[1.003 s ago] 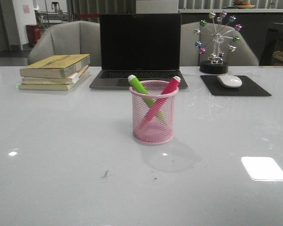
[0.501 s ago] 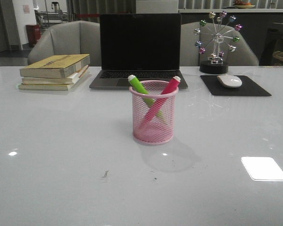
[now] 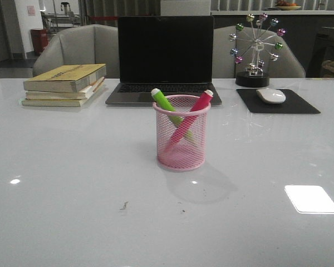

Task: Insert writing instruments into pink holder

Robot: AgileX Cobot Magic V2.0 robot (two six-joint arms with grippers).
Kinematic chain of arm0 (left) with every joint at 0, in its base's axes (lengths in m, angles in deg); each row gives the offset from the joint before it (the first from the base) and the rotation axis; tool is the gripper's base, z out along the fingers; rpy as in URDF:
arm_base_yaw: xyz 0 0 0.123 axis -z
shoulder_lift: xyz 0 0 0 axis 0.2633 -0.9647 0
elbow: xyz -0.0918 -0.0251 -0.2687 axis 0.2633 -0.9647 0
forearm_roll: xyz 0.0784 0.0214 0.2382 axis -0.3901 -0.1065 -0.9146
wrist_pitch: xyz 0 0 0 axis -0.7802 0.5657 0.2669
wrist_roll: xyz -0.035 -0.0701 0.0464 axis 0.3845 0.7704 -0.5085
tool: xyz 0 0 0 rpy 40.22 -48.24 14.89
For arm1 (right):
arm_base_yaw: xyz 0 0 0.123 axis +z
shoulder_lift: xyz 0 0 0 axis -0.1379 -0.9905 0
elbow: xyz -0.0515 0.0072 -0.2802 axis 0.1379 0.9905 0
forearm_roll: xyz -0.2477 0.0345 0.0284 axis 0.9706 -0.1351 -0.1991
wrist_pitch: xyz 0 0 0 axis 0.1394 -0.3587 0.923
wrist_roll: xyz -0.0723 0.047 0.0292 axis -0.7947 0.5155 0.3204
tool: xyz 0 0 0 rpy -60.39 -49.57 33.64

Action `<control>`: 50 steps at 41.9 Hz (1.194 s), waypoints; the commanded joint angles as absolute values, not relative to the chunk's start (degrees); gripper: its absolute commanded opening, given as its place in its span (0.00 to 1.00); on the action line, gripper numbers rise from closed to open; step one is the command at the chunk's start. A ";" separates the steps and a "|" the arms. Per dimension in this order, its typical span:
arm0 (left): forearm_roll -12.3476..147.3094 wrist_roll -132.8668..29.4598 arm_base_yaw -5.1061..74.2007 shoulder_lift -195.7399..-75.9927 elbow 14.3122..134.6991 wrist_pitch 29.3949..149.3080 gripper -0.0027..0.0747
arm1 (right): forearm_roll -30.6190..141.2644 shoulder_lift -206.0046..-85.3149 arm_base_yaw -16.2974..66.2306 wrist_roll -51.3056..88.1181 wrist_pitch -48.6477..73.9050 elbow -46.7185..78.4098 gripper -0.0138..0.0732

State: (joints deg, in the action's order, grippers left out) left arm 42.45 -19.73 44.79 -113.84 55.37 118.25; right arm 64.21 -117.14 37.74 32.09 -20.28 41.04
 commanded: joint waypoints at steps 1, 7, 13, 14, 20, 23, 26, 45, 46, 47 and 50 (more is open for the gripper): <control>42.60 -19.05 44.67 -113.77 56.95 114.25 0.15 | 63.81 -117.23 37.33 32.21 -16.68 39.45 0.22; 38.70 -19.05 41.65 -109.37 54.94 112.45 0.15 | 63.81 -117.23 37.33 32.21 -16.72 39.45 0.22; 38.08 -19.05 31.74 -99.07 45.04 101.01 0.15 | 63.76 -117.23 37.33 32.21 -16.74 39.45 0.22; 38.08 -19.05 30.75 -97.48 43.08 98.77 0.15 | 63.75 -117.23 37.33 32.21 -16.74 39.45 0.22; 39.90 -19.05 21.61 -87.66 29.52 85.44 0.15 | 63.75 -117.23 37.33 32.21 -16.74 39.45 0.22; 42.15 -19.05 18.61 -84.41 24.43 81.31 0.15 | 63.75 -117.23 37.33 32.21 -16.74 39.45 0.22; 44.21 -19.05 16.59 -82.07 20.74 78.82 0.15 | 63.75 -117.23 37.33 32.21 -16.74 39.45 0.22; 45.90 -19.05 18.15 -76.86 16.59 74.38 0.15 | 63.76 -117.28 37.33 32.21 -16.85 39.45 0.22; 45.90 -19.05 18.69 -76.86 16.59 74.12 0.15 | 63.76 -117.28 37.33 32.21 -16.85 39.45 0.22; 45.90 -19.05 18.82 -76.86 16.59 73.86 0.15 | 63.76 -117.28 37.33 32.21 -16.85 39.45 0.22; 46.12 -19.05 18.97 -76.86 16.59 73.46 0.15 | 63.76 -117.28 37.33 32.21 -16.85 39.45 0.22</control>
